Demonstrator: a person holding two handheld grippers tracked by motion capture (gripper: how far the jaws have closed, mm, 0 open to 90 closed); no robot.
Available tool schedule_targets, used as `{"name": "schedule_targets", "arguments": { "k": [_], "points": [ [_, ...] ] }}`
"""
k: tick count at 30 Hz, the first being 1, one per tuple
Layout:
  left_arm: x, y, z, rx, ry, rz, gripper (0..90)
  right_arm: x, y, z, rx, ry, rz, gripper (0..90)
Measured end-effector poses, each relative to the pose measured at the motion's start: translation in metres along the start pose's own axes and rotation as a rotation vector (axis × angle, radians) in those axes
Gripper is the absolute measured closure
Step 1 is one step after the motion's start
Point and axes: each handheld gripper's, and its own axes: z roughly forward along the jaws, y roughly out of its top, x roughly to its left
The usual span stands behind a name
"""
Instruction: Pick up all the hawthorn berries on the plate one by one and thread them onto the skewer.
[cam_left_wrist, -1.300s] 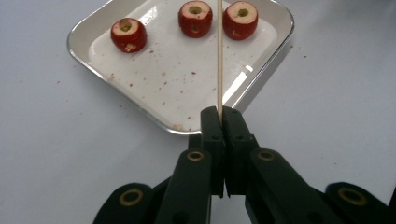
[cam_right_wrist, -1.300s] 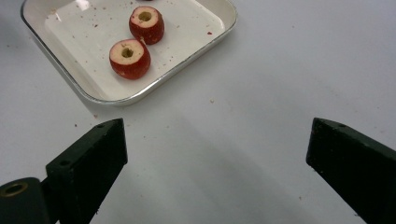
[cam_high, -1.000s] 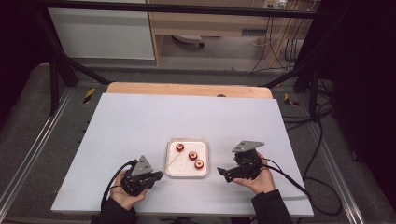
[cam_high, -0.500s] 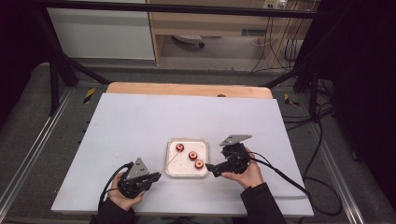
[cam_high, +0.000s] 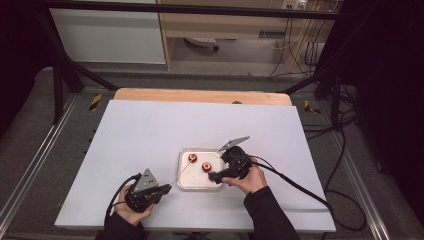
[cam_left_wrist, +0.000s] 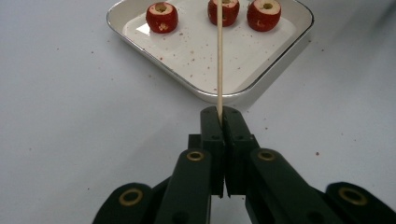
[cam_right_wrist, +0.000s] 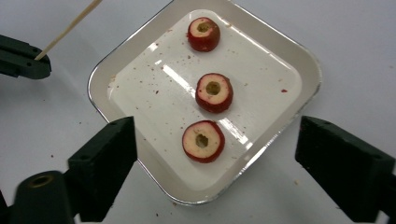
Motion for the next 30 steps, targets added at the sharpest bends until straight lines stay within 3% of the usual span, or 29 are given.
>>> {"name": "schedule_targets", "arguments": {
  "k": [3,7,13,30],
  "points": [
    [-0.001,-0.001,-0.001,0.015,0.011,-0.013,88.3,0.002,0.004,0.007,0.041,0.023,-0.001,24.0],
    [-0.001,-0.001,-0.001,0.018,0.012,-0.023,88.3,0.002,0.007,0.016,0.086,0.039,0.033,33.0],
    [-0.001,-0.002,0.000,0.032,0.012,-0.028,88.3,0.001,0.008,0.028,0.143,0.038,0.044,44.1],
    [-0.001,-0.002,0.003,0.035,0.008,-0.008,88.3,-0.002,0.006,0.042,0.194,0.026,0.100,56.7]
  ]
}}
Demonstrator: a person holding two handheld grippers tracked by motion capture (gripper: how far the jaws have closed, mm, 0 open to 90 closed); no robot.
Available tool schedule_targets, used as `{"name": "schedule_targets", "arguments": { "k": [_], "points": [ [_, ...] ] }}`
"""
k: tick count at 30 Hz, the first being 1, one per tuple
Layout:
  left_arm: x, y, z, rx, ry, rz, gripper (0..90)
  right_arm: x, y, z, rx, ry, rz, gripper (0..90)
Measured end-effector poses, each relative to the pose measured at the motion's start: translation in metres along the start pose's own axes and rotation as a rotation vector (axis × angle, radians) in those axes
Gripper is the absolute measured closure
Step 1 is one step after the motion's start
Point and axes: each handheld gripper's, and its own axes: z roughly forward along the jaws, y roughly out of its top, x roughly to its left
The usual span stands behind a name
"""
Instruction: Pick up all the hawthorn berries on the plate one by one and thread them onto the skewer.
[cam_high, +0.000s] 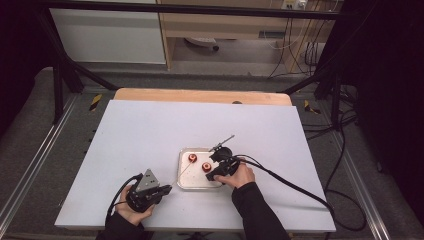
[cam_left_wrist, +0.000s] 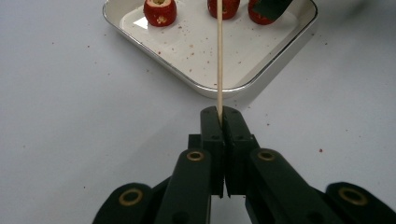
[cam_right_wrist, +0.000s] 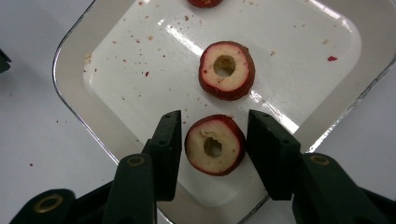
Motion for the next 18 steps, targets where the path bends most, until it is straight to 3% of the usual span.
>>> {"name": "schedule_targets", "arguments": {
  "k": [12,18],
  "points": [
    [-0.0004,0.0000,0.0014,0.004,-0.003,0.007,88.3,-0.0017,0.0013,-0.0007,0.039,0.006,0.021,59.6],
    [-0.0011,0.0004,0.0009,0.000,-0.001,0.011,88.3,-0.0010,0.0014,-0.0073,0.013,0.009,0.032,60.0]
  ]
}}
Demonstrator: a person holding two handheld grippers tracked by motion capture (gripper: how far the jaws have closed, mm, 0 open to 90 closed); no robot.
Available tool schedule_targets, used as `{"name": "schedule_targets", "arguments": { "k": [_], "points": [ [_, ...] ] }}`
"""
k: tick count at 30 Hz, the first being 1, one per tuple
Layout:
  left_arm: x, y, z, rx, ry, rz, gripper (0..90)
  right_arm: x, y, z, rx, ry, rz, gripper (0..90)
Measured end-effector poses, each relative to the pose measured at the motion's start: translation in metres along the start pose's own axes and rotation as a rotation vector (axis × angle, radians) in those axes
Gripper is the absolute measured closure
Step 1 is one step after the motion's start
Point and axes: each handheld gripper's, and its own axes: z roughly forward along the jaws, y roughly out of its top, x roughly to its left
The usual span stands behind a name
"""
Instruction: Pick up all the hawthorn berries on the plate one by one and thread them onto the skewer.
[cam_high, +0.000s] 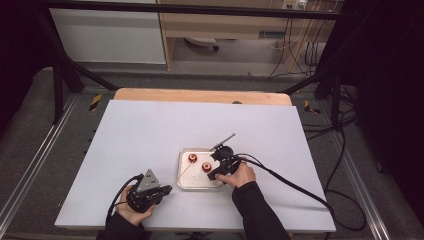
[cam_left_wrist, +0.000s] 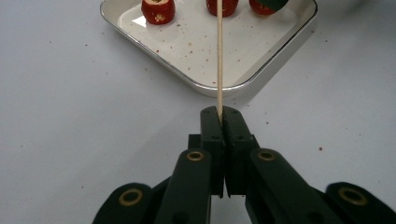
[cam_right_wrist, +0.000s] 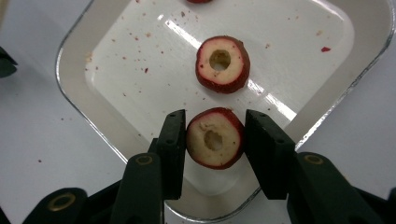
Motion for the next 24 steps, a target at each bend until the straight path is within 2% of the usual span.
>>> {"name": "schedule_targets", "arguments": {
  "k": [4,11,12,13,14,17,21,24],
  "points": [
    [-0.001,0.000,-0.001,-0.012,0.003,-0.001,88.3,0.002,-0.001,-0.013,-0.080,0.032,0.021,60.1],
    [-0.004,0.000,-0.001,-0.039,0.008,-0.022,88.3,0.005,-0.002,-0.029,-0.262,0.078,0.044,60.1],
    [-0.004,0.000,-0.001,-0.039,0.008,-0.022,88.3,0.005,-0.003,-0.030,-0.290,0.090,0.054,60.2],
    [-0.004,0.000,-0.001,-0.042,0.009,-0.027,88.3,0.005,-0.003,-0.030,-0.290,0.090,0.054,60.2],
    [-0.005,0.000,-0.002,-0.051,0.015,-0.039,88.3,0.004,-0.004,-0.031,-0.350,0.118,0.077,60.2],
    [-0.005,-0.001,-0.003,-0.057,0.024,-0.057,88.3,0.003,-0.005,-0.031,-0.442,0.148,0.107,60.3],
    [-0.006,-0.001,-0.004,-0.062,0.039,-0.088,88.2,0.004,-0.007,-0.029,-0.549,0.204,0.156,60.2],
    [-0.008,-0.002,-0.005,-0.067,0.046,-0.109,88.2,0.004,-0.007,-0.026,-0.615,0.225,0.183,60.3]
  ]
}}
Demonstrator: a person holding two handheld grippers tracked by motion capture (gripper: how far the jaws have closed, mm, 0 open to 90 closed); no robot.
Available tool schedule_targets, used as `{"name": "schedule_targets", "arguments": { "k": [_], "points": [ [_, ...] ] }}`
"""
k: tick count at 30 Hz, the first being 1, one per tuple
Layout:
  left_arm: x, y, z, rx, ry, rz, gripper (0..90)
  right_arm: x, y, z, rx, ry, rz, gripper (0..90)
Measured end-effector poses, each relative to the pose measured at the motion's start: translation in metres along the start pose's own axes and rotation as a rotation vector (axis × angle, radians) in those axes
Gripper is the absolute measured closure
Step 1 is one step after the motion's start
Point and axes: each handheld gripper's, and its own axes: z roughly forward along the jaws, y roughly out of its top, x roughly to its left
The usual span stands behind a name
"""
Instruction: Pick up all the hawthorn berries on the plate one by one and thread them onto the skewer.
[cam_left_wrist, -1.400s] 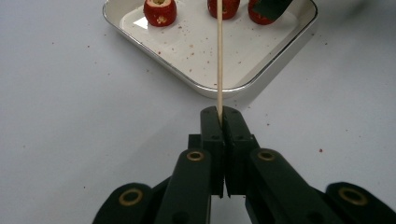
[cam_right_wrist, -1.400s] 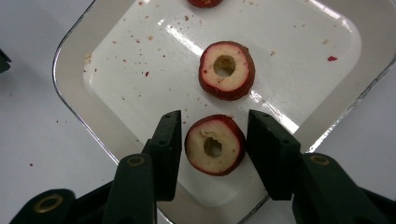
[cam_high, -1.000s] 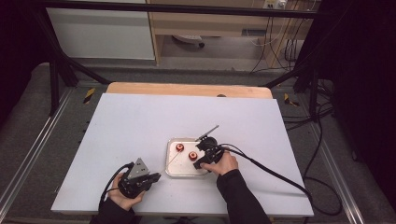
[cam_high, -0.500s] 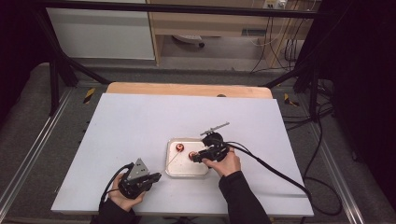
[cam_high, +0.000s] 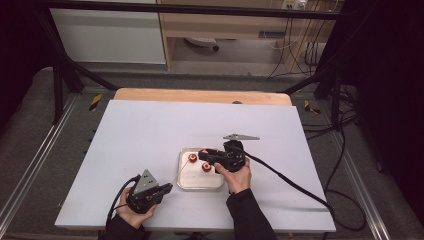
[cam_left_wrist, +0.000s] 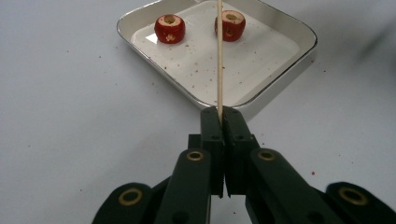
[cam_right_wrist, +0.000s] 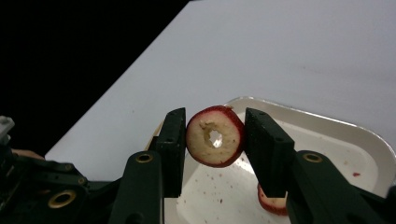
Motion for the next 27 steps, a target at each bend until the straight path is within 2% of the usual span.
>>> {"name": "schedule_targets", "arguments": {
  "k": [1,9,18,23,27],
  "points": [
    [0.002,0.001,0.002,-0.028,-0.014,0.027,88.2,0.000,0.000,0.000,-0.018,0.004,0.003,60.3],
    [0.001,0.001,0.002,-0.050,-0.005,-0.027,88.2,0.002,-0.001,0.008,-0.176,0.048,0.072,60.4],
    [-0.001,0.005,0.004,-0.094,-0.021,-0.097,88.1,0.002,-0.005,0.017,-0.337,0.078,0.106,60.4],
    [-0.002,0.008,0.008,-0.114,-0.028,-0.133,88.1,0.001,-0.009,0.023,-0.402,0.101,0.128,60.4],
    [-0.005,0.012,0.012,-0.115,-0.021,-0.141,88.1,0.000,-0.011,0.026,-0.439,0.119,0.137,60.4]
  ]
}}
